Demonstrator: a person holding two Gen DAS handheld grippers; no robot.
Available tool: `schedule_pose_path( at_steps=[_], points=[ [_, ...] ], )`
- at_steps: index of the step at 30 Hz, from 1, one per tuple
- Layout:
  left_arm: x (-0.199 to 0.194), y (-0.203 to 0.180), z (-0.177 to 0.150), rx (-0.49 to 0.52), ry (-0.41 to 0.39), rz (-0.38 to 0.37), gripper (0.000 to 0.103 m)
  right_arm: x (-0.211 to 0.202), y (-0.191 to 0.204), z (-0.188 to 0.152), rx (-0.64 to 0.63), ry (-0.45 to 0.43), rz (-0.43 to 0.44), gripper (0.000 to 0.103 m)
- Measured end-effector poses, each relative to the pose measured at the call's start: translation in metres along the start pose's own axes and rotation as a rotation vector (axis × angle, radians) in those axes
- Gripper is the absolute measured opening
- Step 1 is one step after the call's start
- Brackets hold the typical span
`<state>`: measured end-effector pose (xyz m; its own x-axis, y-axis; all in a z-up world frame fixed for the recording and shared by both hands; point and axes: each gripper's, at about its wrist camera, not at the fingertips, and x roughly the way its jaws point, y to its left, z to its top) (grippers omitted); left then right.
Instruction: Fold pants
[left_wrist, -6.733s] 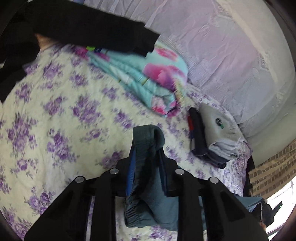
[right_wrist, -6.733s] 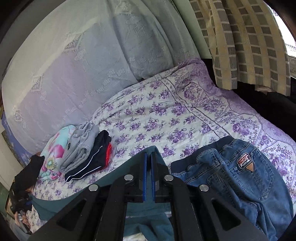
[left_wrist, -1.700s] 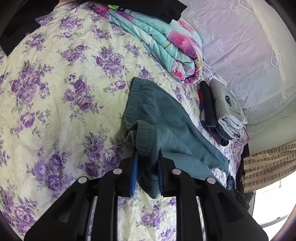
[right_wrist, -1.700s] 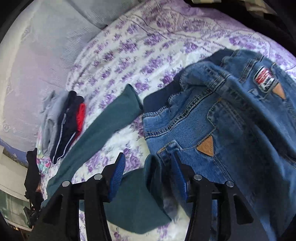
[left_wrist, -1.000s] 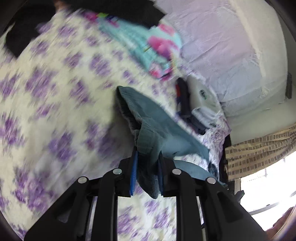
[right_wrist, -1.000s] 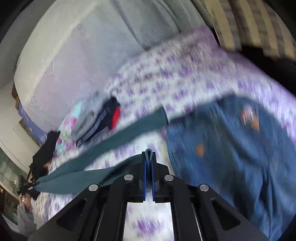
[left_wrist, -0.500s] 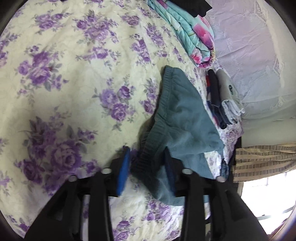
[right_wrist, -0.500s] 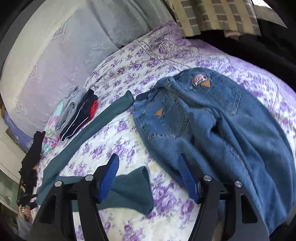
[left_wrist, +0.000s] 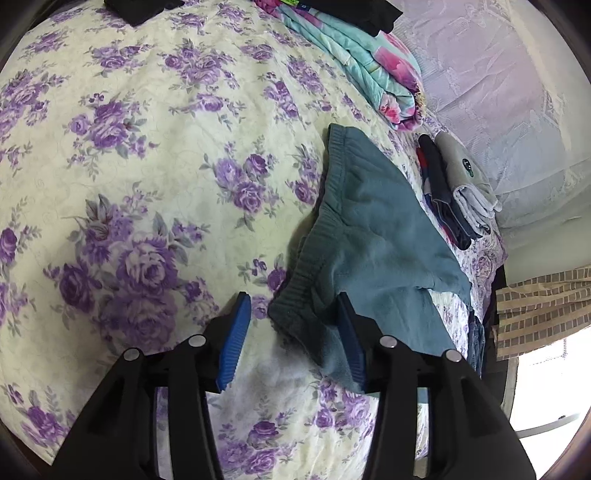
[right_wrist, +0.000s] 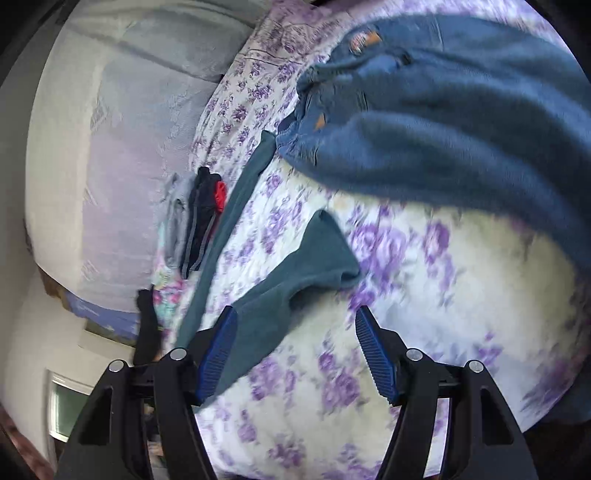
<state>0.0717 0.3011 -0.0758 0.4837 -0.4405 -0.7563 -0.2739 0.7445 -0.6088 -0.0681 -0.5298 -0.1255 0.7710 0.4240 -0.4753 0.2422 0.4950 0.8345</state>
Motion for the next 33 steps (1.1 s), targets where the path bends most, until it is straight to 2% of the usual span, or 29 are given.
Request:
schedule_pose_path(
  at_steps=[2, 5, 7, 8, 9, 12, 15, 17, 19, 20, 21, 22, 25, 28, 29, 30, 33],
  points=[
    [0.001, -0.002, -0.001, 0.009, -0.001, -0.007, 0.049, 0.009, -0.006, 0.002, 0.080, 0.005, 0.036, 0.067],
    [0.003, -0.004, -0.001, 0.013, -0.004, -0.010, 0.051, 0.026, -0.003, 0.014, 0.115, 0.010, 0.002, 0.066],
    [0.004, -0.005, -0.002, 0.019, -0.008, -0.007, 0.052, 0.034, -0.003, 0.019, 0.127, -0.009, -0.031, 0.053],
    [0.005, -0.005, -0.003, 0.019, -0.009, -0.007, 0.052, 0.034, -0.005, 0.021, 0.139, -0.015, -0.039, 0.029],
    [0.006, -0.005, -0.003, 0.018, -0.007, -0.007, 0.052, 0.034, -0.006, 0.021, 0.147, -0.022, -0.045, 0.015],
    [0.006, -0.003, -0.001, 0.006, -0.003, -0.016, 0.052, 0.026, 0.005, 0.024, 0.073, -0.057, -0.070, 0.008],
    [0.006, -0.003, 0.001, -0.002, 0.000, -0.021, 0.052, 0.011, 0.041, 0.032, -0.085, -0.112, -0.063, 0.008],
    [0.002, -0.003, -0.002, 0.004, 0.001, -0.021, 0.052, 0.002, 0.048, 0.036, -0.141, -0.113, -0.103, 0.008],
    [-0.002, 0.001, -0.004, 0.001, -0.002, -0.032, 0.052, 0.009, 0.035, 0.037, -0.171, -0.058, -0.224, 0.012],
    [-0.003, 0.003, -0.005, -0.008, -0.001, -0.040, 0.052, 0.011, 0.021, 0.036, -0.155, -0.059, -0.343, 0.021],
    [-0.006, 0.006, -0.006, -0.020, -0.003, -0.048, 0.052, 0.008, 0.009, 0.034, -0.129, -0.081, -0.420, 0.020],
    [-0.008, 0.008, -0.006, -0.028, -0.005, -0.052, 0.052, 0.003, 0.003, 0.033, -0.116, -0.095, -0.406, 0.018],
    [-0.020, 0.006, -0.010, -0.020, -0.020, -0.038, 0.052, -0.022, 0.006, 0.029, -0.093, -0.188, -0.351, 0.021],
    [-0.023, -0.002, -0.016, 0.021, -0.015, -0.047, 0.052, -0.022, 0.023, 0.026, -0.137, -0.176, -0.318, 0.030],
    [-0.022, -0.004, -0.017, 0.027, -0.013, -0.041, 0.052, -0.019, 0.031, 0.025, -0.155, -0.179, -0.308, 0.037],
    [-0.020, -0.007, -0.017, 0.035, -0.018, -0.025, 0.052, -0.015, 0.037, 0.025, -0.168, -0.180, -0.295, 0.045],
    [-0.021, -0.026, -0.006, 0.098, -0.082, 0.063, 0.052, 0.005, 0.059, 0.033, -0.212, -0.153, -0.227, 0.051]
  ],
)
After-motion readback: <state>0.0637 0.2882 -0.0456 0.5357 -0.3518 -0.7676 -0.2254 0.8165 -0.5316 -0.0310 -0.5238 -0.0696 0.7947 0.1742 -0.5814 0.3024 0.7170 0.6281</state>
